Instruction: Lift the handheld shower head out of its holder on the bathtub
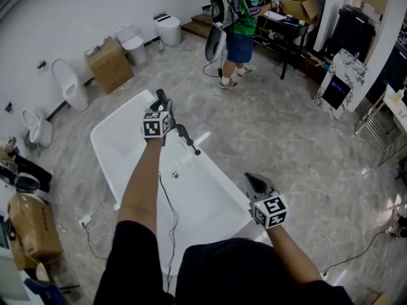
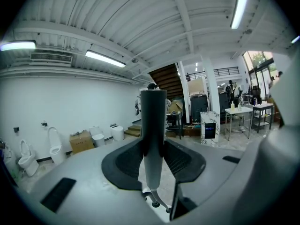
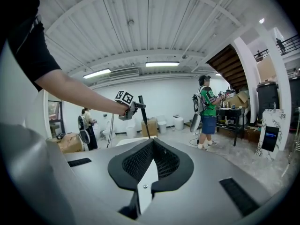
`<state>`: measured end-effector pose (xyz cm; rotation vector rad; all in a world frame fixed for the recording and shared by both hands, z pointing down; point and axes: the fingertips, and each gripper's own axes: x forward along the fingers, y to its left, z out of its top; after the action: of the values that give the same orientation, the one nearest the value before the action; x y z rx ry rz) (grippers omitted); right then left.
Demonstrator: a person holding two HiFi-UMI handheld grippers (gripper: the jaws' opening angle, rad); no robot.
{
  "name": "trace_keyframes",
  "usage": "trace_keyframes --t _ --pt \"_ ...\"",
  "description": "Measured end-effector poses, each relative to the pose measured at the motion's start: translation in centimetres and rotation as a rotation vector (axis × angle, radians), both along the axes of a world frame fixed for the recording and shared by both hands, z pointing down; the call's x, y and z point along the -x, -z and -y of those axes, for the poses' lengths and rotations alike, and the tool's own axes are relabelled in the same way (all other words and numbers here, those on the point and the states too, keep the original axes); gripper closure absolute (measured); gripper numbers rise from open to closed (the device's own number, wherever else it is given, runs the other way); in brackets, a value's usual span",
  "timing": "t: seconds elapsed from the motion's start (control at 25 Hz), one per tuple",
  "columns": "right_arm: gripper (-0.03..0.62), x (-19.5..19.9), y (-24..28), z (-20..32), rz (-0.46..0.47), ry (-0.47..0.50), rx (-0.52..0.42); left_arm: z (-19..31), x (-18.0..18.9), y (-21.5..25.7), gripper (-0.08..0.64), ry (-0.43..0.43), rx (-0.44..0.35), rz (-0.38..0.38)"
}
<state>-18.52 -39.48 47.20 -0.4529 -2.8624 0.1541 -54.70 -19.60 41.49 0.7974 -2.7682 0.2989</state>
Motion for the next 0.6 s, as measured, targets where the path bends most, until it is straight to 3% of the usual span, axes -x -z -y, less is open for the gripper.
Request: trace_keyframes --t 0.6 --pt "0.594 0.23 -0.28 -0.34 0.002 0.007 0.01 0.0 0.28 -0.58 0.433 -0.01 0.03 -0.008"
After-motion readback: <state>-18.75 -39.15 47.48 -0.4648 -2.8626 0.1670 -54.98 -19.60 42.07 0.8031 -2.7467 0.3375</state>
